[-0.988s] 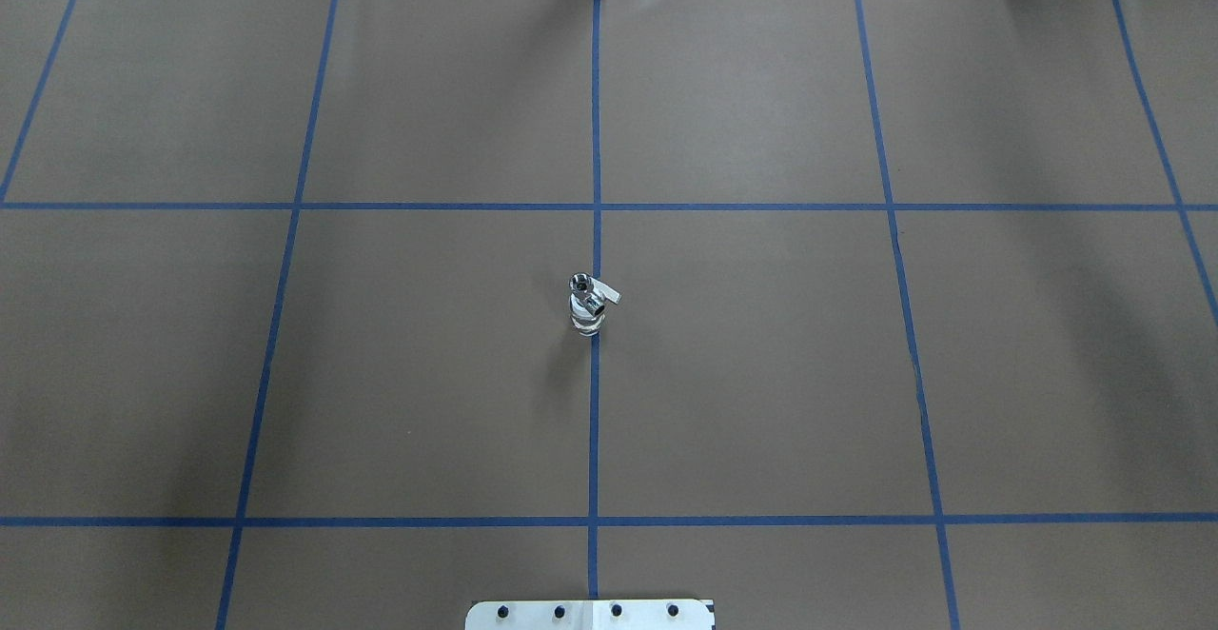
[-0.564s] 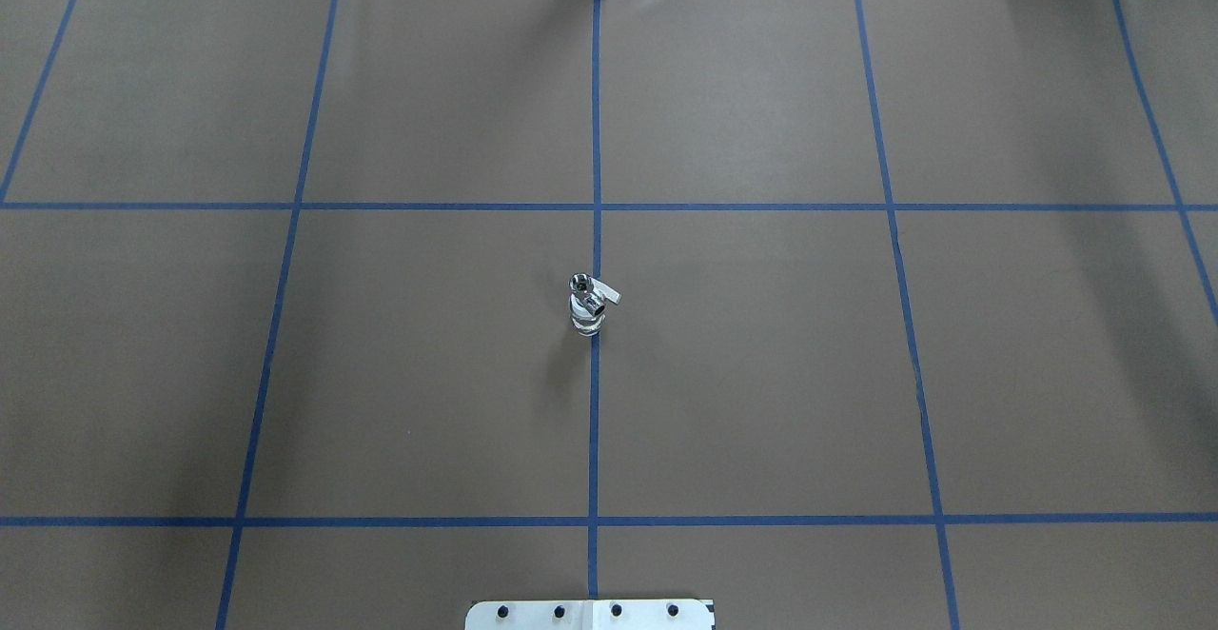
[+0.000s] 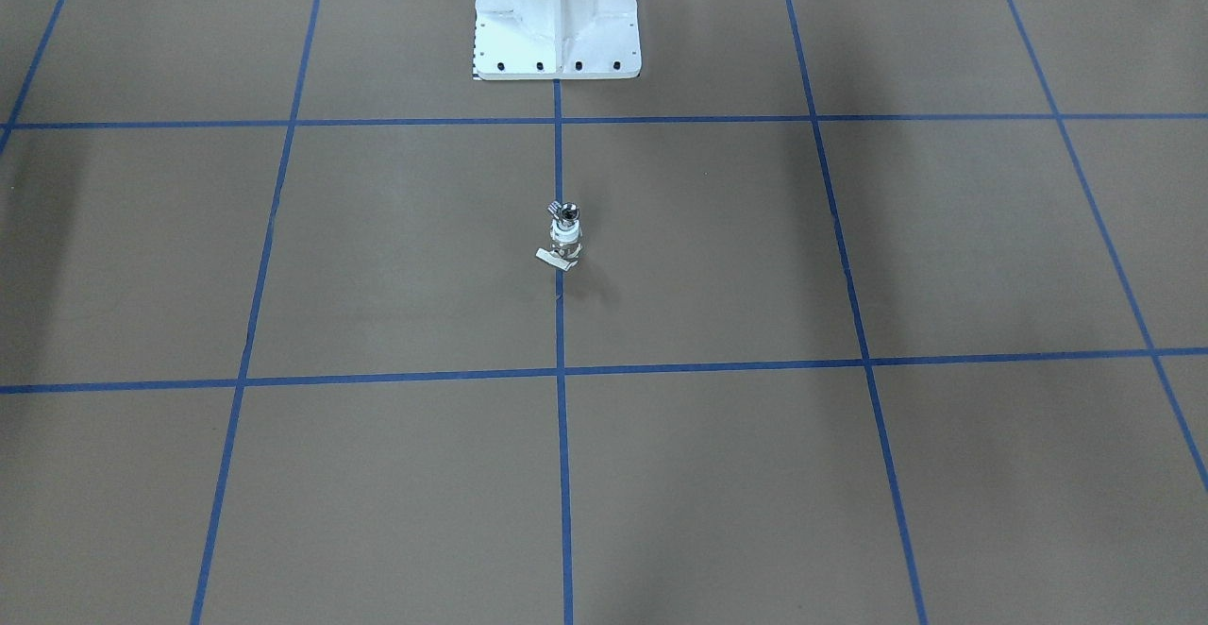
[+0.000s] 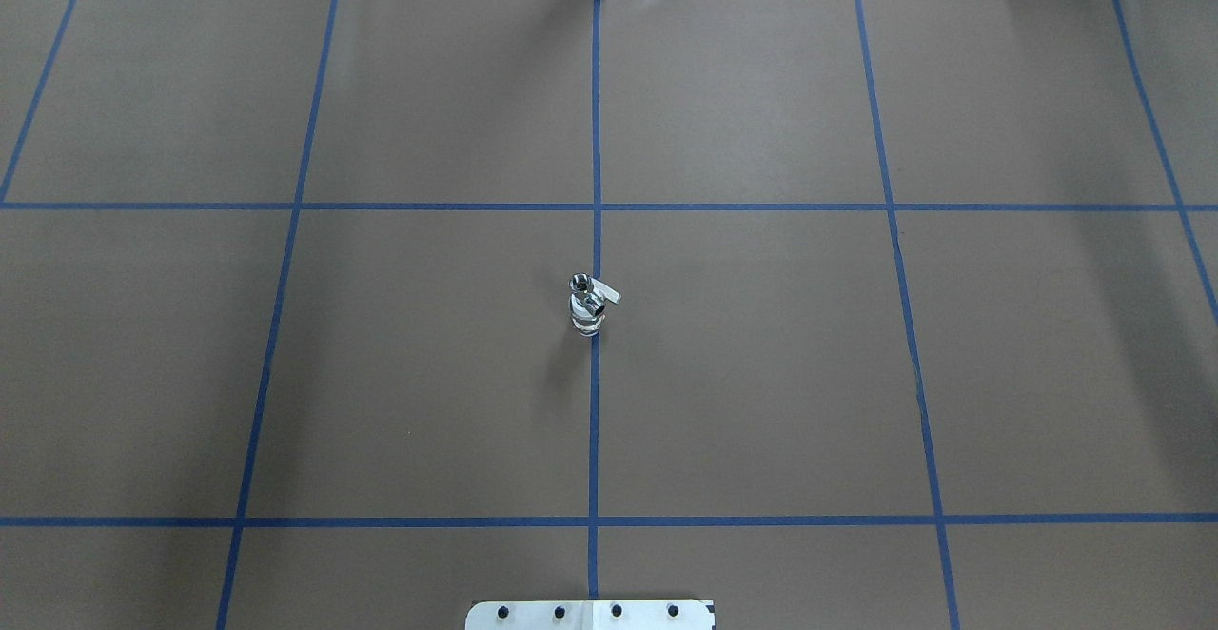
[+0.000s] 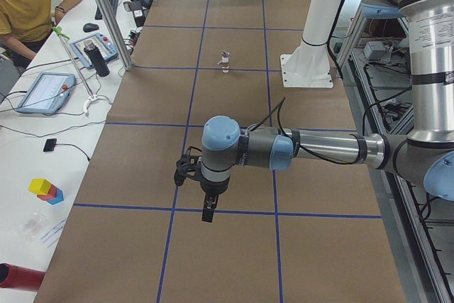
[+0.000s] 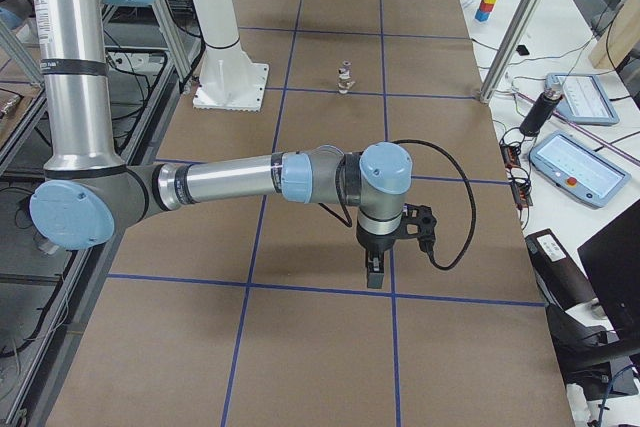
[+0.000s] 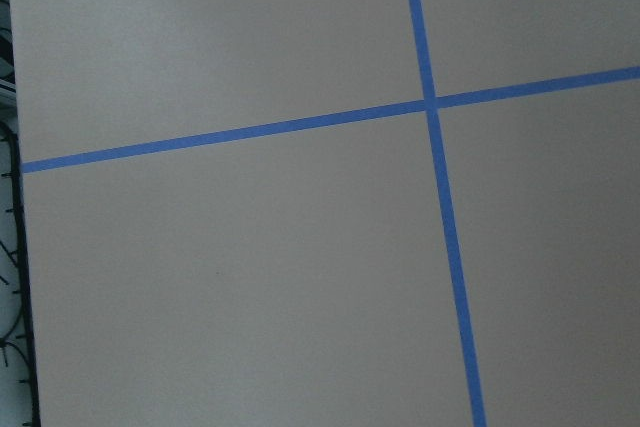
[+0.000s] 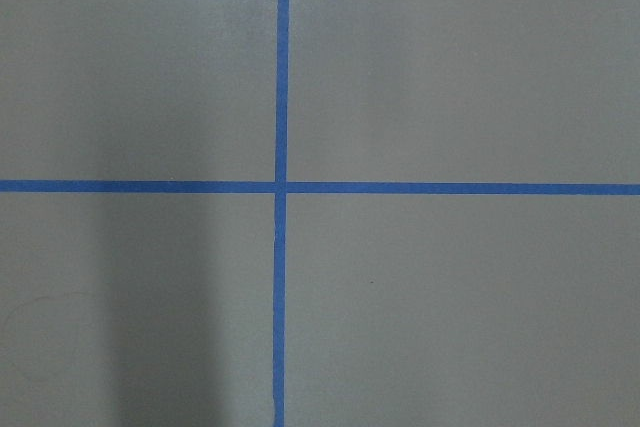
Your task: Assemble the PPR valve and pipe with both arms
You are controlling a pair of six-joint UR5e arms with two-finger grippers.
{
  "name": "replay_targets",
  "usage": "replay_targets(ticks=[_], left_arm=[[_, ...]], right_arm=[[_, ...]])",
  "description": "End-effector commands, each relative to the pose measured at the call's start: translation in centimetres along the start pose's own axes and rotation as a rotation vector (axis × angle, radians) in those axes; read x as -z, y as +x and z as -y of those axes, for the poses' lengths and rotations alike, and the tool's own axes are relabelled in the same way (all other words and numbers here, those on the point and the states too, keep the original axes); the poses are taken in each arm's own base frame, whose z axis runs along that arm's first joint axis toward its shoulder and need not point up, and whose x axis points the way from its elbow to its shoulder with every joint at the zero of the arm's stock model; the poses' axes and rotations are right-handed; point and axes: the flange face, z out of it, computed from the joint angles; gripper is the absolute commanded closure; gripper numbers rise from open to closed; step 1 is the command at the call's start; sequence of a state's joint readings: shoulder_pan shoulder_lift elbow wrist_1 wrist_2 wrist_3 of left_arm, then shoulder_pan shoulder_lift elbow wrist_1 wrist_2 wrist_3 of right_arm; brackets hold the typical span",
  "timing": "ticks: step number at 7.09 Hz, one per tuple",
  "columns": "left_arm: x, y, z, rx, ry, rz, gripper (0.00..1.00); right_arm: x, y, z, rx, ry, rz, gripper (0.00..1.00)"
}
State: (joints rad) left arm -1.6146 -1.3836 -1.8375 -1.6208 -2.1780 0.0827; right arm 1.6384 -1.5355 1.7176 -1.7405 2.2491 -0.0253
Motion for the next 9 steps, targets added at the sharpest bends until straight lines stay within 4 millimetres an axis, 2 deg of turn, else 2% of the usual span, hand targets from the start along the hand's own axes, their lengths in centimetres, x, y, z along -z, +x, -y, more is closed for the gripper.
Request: replay_targets(ticks=[1,9], left_arm=[[0.3,0.16,0.1,-0.006,0.006,0.009,0.0],[0.26,0.18,0.03,-0.002,0.005,0.005,0.0]], right_arm=[[-0.01,-0.02,-0.22,0.01,0.003,0.001,0.0],[0.51,-0.46,-0.39,0.02,0.014,0.002,0.0]])
